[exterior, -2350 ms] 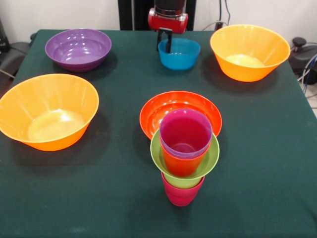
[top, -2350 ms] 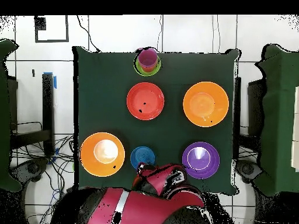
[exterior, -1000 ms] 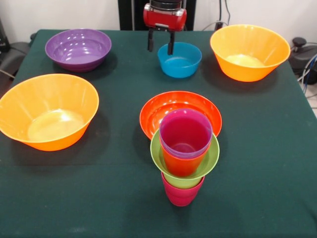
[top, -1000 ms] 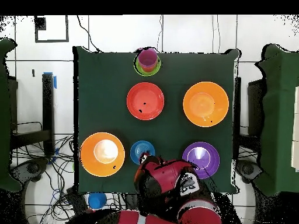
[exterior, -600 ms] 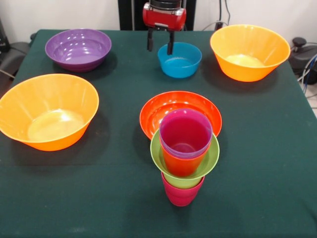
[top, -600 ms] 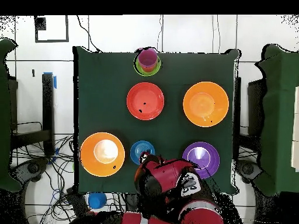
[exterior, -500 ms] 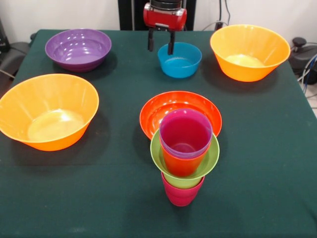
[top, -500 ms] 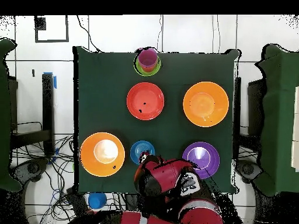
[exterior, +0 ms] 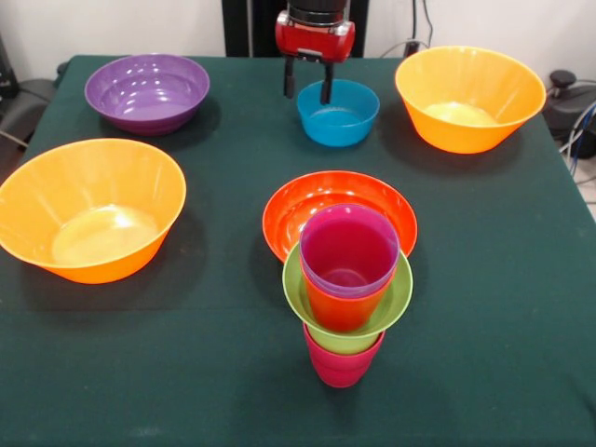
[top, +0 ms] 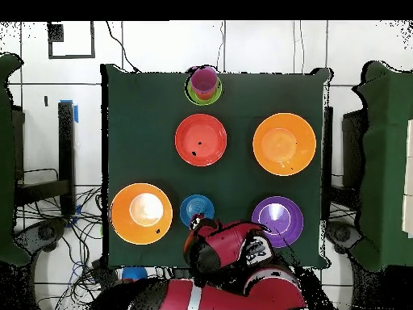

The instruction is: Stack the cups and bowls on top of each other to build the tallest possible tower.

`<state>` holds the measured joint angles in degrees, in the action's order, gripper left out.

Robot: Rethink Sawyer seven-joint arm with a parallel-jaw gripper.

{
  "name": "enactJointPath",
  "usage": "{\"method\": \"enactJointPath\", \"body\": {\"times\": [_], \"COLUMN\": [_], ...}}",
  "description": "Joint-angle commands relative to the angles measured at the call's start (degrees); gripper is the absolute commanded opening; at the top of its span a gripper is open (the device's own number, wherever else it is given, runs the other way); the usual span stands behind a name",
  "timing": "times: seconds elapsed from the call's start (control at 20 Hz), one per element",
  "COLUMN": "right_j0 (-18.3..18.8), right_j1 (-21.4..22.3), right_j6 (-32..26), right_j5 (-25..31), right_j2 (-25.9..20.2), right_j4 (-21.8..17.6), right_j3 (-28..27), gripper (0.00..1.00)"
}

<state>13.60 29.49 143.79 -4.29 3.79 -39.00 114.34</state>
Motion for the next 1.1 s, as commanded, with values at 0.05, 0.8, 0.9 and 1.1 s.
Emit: {"method": "enactJointPath", "body": {"times": [0.05, 0.8, 0.9, 1.1], "right_j0": [-1.0, -0.9, -0.8, 0.3], "right_j1": [-3.3, -3.5, -2.9, -0.5], "right_j6": [1.9, 2.6, 2.4, 1.6], "right_j5": [2.5, 1.4, 1.9, 3.9], "right_j2": [-4.6, -4.6, -4.8, -6.1], "right_j4": [1.8, 2.3, 2.3, 2.3], "right_j3": [-4.3, -4.3, -4.1, -3.1], "gripper": [1.00, 0.00, 0.00, 0.00]}}
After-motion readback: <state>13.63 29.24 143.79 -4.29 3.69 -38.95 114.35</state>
